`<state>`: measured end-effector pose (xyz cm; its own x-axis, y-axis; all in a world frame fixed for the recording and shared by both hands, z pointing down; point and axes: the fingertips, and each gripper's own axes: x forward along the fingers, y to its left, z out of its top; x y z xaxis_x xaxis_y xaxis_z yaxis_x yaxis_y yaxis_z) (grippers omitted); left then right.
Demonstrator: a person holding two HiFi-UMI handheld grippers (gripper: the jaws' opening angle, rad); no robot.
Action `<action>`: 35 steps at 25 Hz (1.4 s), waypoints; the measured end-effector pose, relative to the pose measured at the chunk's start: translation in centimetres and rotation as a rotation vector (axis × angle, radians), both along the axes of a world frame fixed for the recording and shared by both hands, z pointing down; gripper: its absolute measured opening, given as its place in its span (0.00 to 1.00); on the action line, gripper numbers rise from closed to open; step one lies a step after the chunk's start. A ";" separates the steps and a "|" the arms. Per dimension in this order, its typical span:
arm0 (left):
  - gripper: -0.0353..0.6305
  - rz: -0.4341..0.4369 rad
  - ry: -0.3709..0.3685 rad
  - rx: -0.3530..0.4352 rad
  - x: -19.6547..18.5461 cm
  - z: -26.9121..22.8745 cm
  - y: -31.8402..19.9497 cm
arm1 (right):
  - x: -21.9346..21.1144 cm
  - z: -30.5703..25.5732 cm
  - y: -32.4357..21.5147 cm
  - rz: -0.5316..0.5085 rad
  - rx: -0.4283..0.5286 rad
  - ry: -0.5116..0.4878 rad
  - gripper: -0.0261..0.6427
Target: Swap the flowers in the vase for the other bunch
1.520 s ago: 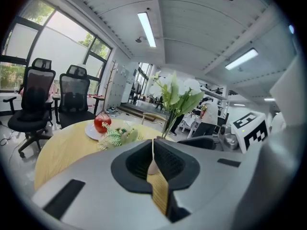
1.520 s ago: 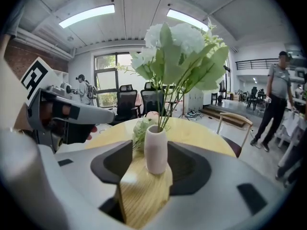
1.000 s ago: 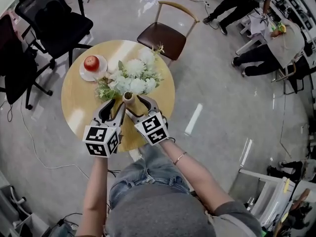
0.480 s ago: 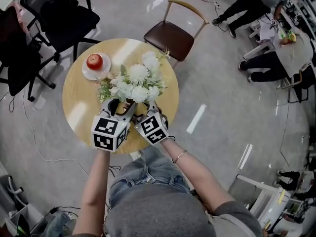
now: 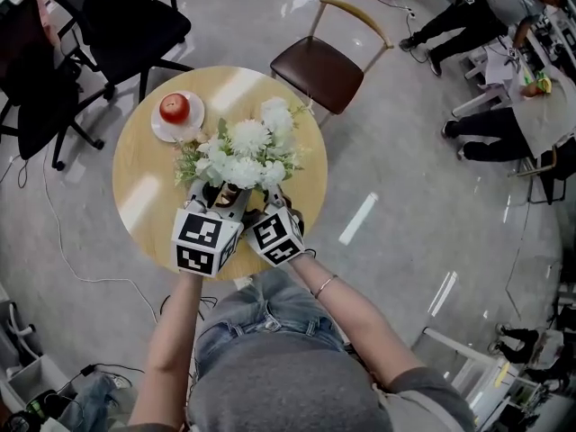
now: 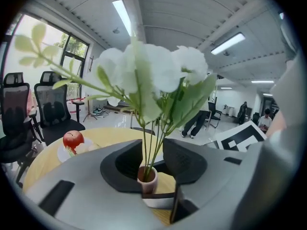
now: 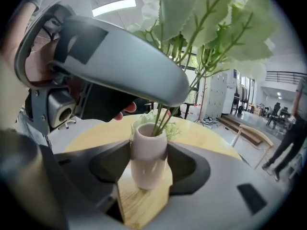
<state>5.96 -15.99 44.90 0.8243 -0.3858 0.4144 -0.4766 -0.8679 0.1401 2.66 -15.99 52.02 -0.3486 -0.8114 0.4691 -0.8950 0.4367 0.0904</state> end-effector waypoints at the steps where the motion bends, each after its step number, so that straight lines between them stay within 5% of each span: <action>1: 0.26 -0.007 0.001 0.003 0.1 0.0 -0.1 | 0.0 0.0 -0.1 -0.002 0.002 -0.003 0.41; 10: 0.12 -0.060 -0.003 0.026 1.2 -0.9 -0.5 | 0.7 -0.5 0.2 -0.031 0.000 -0.021 0.41; 35: 0.09 -0.257 0.322 0.034 -1.5 -14.3 -4.1 | 0.5 -0.4 0.3 -0.104 -0.001 -0.022 0.40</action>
<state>4.43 -20.11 30.62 0.7849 -0.6048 0.1346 -0.6148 -0.7331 0.2907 3.21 -15.72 51.63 -0.4410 -0.7699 0.4613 -0.8469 0.5272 0.0701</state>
